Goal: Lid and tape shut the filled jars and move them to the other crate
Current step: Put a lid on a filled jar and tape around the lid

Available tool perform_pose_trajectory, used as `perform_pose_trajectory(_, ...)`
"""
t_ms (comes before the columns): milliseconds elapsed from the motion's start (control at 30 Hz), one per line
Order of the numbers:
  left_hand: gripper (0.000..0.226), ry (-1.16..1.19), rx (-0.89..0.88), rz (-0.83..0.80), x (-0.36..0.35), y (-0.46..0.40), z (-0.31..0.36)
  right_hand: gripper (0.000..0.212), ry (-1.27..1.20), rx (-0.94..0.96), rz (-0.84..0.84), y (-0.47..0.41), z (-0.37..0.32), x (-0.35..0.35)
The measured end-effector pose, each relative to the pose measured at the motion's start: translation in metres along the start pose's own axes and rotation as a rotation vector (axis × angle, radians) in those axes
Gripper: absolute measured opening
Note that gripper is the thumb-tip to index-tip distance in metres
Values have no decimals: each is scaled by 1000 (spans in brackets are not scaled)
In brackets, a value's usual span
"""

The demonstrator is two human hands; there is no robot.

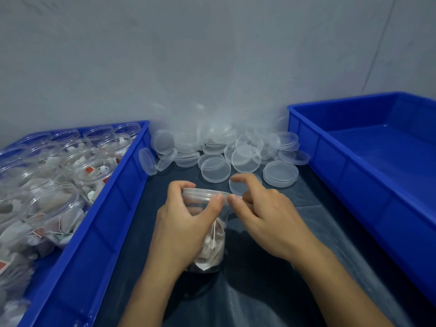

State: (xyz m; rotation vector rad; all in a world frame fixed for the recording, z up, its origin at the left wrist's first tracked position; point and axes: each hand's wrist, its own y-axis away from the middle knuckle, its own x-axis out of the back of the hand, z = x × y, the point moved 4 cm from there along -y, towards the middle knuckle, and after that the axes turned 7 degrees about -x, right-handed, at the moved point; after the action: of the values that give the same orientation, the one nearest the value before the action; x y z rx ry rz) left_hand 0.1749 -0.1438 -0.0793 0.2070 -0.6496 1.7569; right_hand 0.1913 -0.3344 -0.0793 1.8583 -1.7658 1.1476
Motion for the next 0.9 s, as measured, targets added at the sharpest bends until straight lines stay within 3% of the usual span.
perform_pose_trajectory(200, 65, -222, -80, 46, -5, 1, 10, 50, -6, -127, -106, 1, 10, -5)
perform_pose_trajectory(500, 79, -266, -49, -12, -2, -5, 10, 54, -13, -129, -250, -4, 18, -3)
perform_pose_trajectory(733, 75, -422, -46, -62, -7, -8, 17, 52, 13, -135, -127, -6, 13, -2)
perform_pose_trajectory(900, 73, -322, -62, -52, -19, -8, 17, 48, 1, -131, -33, -7, 13, 2)
